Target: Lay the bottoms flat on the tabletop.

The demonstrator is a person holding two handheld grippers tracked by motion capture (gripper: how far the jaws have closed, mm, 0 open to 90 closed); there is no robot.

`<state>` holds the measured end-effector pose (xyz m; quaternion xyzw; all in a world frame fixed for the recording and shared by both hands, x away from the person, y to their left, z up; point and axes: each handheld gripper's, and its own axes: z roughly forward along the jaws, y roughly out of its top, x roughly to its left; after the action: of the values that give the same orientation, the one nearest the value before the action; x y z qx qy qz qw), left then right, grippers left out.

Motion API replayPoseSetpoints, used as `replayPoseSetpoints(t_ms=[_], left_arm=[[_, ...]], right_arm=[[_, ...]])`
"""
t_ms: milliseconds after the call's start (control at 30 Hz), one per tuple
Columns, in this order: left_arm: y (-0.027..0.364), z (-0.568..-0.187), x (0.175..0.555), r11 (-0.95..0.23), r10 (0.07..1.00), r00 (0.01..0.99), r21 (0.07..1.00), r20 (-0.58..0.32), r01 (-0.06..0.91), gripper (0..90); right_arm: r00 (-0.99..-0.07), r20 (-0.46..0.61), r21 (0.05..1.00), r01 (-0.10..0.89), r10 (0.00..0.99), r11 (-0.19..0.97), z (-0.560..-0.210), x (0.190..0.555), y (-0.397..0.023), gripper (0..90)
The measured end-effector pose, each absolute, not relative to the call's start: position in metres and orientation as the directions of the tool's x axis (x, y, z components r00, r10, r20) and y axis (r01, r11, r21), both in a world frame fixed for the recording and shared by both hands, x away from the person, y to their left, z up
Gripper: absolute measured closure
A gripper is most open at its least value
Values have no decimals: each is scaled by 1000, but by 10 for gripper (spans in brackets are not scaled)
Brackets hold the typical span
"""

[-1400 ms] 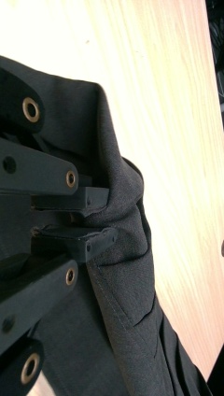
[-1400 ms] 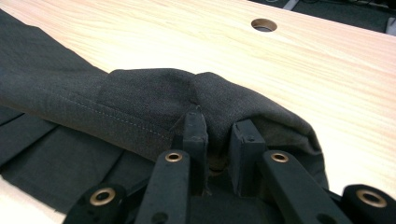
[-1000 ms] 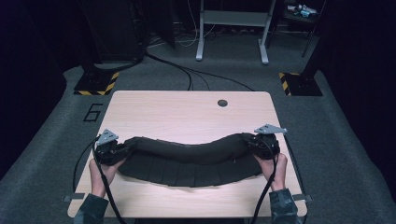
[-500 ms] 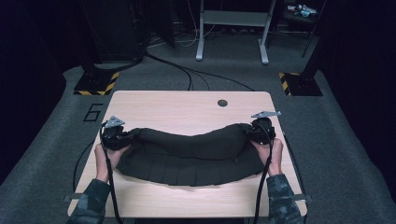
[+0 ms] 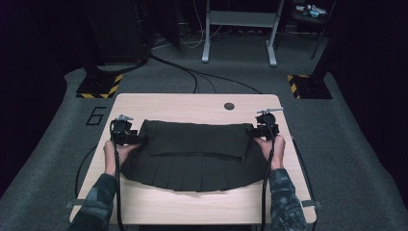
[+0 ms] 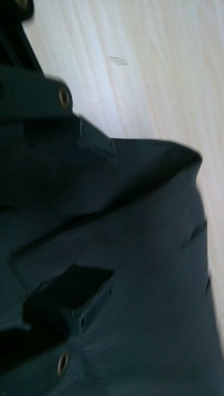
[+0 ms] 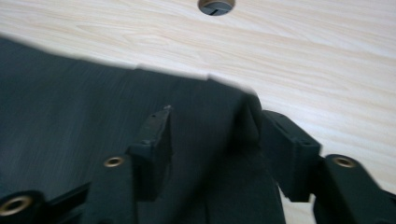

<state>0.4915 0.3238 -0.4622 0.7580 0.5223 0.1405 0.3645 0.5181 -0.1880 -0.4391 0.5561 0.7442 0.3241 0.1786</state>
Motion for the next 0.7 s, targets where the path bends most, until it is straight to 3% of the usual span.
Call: replayPoseSetpoints(t_ms=[67, 267, 333, 433, 500, 567, 700], left_arm=[[331, -467, 490, -199, 884, 425, 668, -193, 717, 256], [336, -480, 484, -202, 886, 414, 628, -211, 752, 146], [333, -485, 482, -221, 899, 406, 633, -162, 742, 146], [329, -494, 480, -277, 900, 423, 605, -109, 746, 118], [326, -501, 478, -310, 903, 425, 589, -63, 746, 85], [325, -507, 478, -301, 900, 425, 565, -97, 768, 35], [322, -514, 473, -339, 902, 431, 576, -25, 743, 27]], right_arm=[[-317, 109, 676, 718, 942, 163, -441, 514, -193, 328], [-349, 147, 652, 738, 926, 174, -454, 501, -198, 143], [-355, 139, 635, 749, 924, 192, -462, 496, -194, 127], [-380, 117, 607, 759, 918, 237, -478, 494, -188, 7], [-388, 105, 585, 769, 916, 259, -489, 492, -185, 0], [-393, 87, 562, 778, 915, 281, -500, 491, -181, 0], [-400, 34, 530, 784, 916, 323, -511, 489, -176, 0]])
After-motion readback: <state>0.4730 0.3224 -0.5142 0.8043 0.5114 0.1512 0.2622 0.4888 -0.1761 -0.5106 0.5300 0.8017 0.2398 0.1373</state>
